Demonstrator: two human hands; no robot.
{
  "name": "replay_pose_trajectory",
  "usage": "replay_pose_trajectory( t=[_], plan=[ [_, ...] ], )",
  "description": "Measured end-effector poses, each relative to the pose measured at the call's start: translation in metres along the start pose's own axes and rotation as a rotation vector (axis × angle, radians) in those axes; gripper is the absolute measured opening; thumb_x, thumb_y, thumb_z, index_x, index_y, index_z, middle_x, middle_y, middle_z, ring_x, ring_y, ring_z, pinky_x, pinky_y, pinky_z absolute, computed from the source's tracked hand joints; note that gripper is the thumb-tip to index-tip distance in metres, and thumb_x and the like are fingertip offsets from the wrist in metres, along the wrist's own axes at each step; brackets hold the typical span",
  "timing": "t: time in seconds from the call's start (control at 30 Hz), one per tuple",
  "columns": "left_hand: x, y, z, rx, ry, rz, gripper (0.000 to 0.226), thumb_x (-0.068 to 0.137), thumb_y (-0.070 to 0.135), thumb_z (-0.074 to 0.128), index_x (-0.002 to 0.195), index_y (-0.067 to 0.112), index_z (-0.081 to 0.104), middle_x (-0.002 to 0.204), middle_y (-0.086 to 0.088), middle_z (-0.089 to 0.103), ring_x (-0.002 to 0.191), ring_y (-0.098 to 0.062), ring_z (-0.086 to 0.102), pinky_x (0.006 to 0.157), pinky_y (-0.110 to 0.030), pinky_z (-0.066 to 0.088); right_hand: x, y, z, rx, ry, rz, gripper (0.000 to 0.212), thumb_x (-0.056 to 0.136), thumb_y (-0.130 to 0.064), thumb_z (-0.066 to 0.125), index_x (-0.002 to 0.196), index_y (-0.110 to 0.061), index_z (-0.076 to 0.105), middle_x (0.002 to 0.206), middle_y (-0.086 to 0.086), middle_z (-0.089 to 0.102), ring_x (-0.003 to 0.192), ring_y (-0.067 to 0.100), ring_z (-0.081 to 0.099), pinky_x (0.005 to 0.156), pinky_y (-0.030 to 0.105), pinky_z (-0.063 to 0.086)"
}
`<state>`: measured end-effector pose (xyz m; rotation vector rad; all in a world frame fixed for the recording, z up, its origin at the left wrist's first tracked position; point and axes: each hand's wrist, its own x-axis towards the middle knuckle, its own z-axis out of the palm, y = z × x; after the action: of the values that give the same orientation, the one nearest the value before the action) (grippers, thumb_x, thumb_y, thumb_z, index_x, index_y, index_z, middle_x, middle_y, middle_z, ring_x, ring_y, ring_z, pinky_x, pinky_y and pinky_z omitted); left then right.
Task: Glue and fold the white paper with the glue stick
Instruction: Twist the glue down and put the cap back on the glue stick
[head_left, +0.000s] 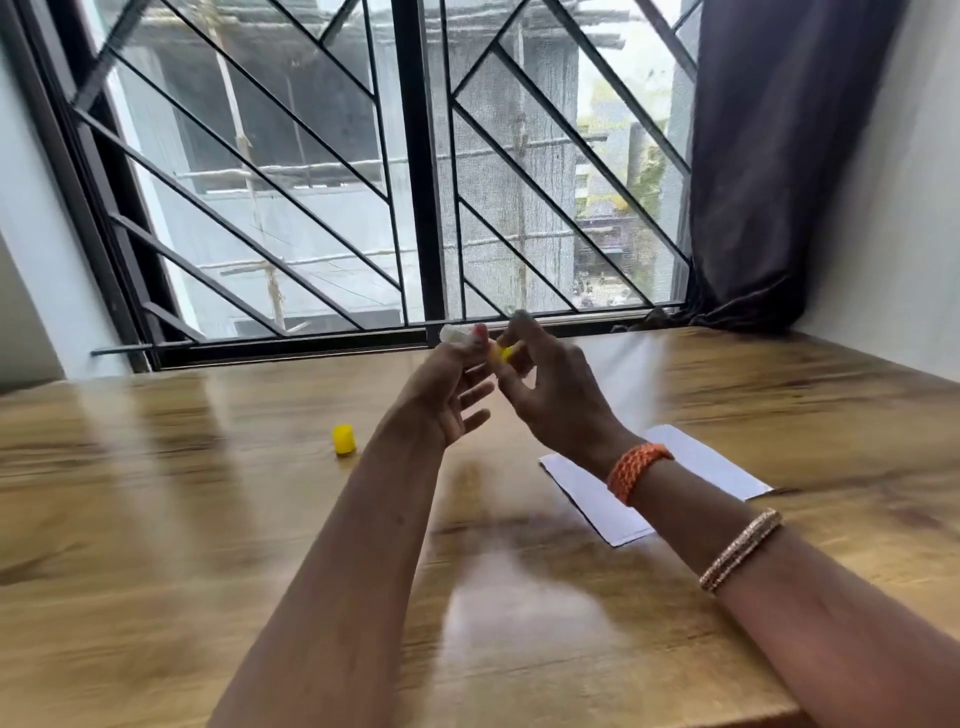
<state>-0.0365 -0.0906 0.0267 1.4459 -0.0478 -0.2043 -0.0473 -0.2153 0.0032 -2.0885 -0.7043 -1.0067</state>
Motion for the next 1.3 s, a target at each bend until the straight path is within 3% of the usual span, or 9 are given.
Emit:
replay_pose_trajectory(
  t=[0.07,0.13,0.3,0.53,0.67,0.8,0.93,1.1,1.3],
  plan=[
    [-0.001,0.001,0.001,-0.018,0.002,-0.017,0.028,0.088,0.051,0.05,0.086,0.026,0.061,0.089,0.012,0.057,0.089,-0.007,0.05,0.082,-0.03,0.038,0.002,0.002,-0.003,-0.252,0.041,-0.159,0.012,0.084,-0.017,0.061,0.092,-0.014,0.052,0.076,0.0,0.062,0.069,0.023,0.058,0.066,0.043,0.049],
    [0.0,0.001,0.003,-0.067,0.009,0.0,0.023,0.092,0.044,0.049,0.089,0.025,0.061,0.085,0.011,0.059,0.088,-0.007,0.051,0.076,-0.029,0.04,0.001,-0.002,-0.003,-0.165,0.079,-0.034,0.014,0.082,-0.017,0.063,0.092,-0.017,0.054,0.079,-0.002,0.065,0.071,0.02,0.06,0.069,0.039,0.05],
    [-0.001,-0.003,0.01,-0.136,0.036,0.118,0.027,0.097,0.027,0.043,0.074,0.023,0.056,0.064,0.013,0.063,0.077,-0.005,0.053,0.072,-0.028,0.039,0.004,-0.021,-0.01,0.816,-0.025,0.708,0.017,0.093,-0.021,0.059,0.102,-0.012,0.048,0.082,0.005,0.069,0.065,0.008,0.065,0.06,0.019,0.049],
    [-0.001,-0.004,0.01,-0.05,0.005,0.129,0.025,0.093,0.04,0.047,0.078,0.023,0.058,0.084,0.011,0.062,0.087,-0.004,0.054,0.085,-0.036,0.034,0.004,-0.017,-0.009,0.825,-0.001,0.711,0.016,0.093,-0.026,0.057,0.096,-0.014,0.046,0.078,0.001,0.065,0.07,0.011,0.059,0.073,0.031,0.045],
    [-0.003,-0.003,0.016,-0.005,0.097,0.173,0.023,0.093,0.041,0.049,0.083,0.023,0.06,0.09,0.008,0.065,0.091,-0.007,0.058,0.074,-0.032,0.037,0.002,-0.013,-0.004,0.446,0.072,0.497,0.029,0.088,-0.033,0.066,0.086,-0.01,0.048,0.078,0.014,0.07,0.071,0.024,0.067,0.066,0.041,0.053],
    [-0.008,-0.002,0.027,-0.008,0.181,0.233,0.026,0.092,0.043,0.051,0.085,0.021,0.062,0.105,0.003,0.068,0.096,-0.009,0.059,0.076,-0.034,0.036,0.001,-0.007,-0.003,0.083,0.17,0.256,0.021,0.087,-0.032,0.066,0.086,-0.018,0.049,0.072,-0.003,0.069,0.07,0.014,0.068,0.076,0.038,0.045],
    [-0.011,0.001,0.032,-0.066,0.242,0.222,0.029,0.088,0.046,0.056,0.076,0.02,0.061,0.089,0.007,0.066,0.097,-0.013,0.057,0.083,-0.037,0.036,-0.001,-0.006,-0.003,-0.341,0.253,-0.075,0.015,0.086,-0.023,0.059,0.096,-0.02,0.048,0.076,-0.004,0.067,0.073,0.021,0.065,0.076,0.031,0.02],
    [-0.015,0.004,0.037,-0.117,0.26,0.173,0.028,0.085,0.045,0.06,0.074,0.019,0.061,0.08,0.012,0.063,0.098,-0.015,0.054,0.088,-0.039,0.036,0.001,-0.006,-0.01,-0.622,0.284,-0.22,0.025,0.083,-0.017,0.057,0.101,-0.024,0.042,0.077,-0.002,0.065,0.08,0.025,0.061,0.086,0.041,0.028],
    [-0.008,0.001,0.032,-0.149,0.099,0.114,0.022,0.093,0.035,0.049,0.078,0.024,0.059,0.089,0.015,0.062,0.095,-0.006,0.054,0.085,-0.036,0.031,0.003,-0.004,-0.011,0.318,0.127,0.45,0.02,0.083,-0.024,0.069,0.091,-0.017,0.052,0.08,0.008,0.071,0.071,0.022,0.068,0.073,0.041,0.053]
  ],
)
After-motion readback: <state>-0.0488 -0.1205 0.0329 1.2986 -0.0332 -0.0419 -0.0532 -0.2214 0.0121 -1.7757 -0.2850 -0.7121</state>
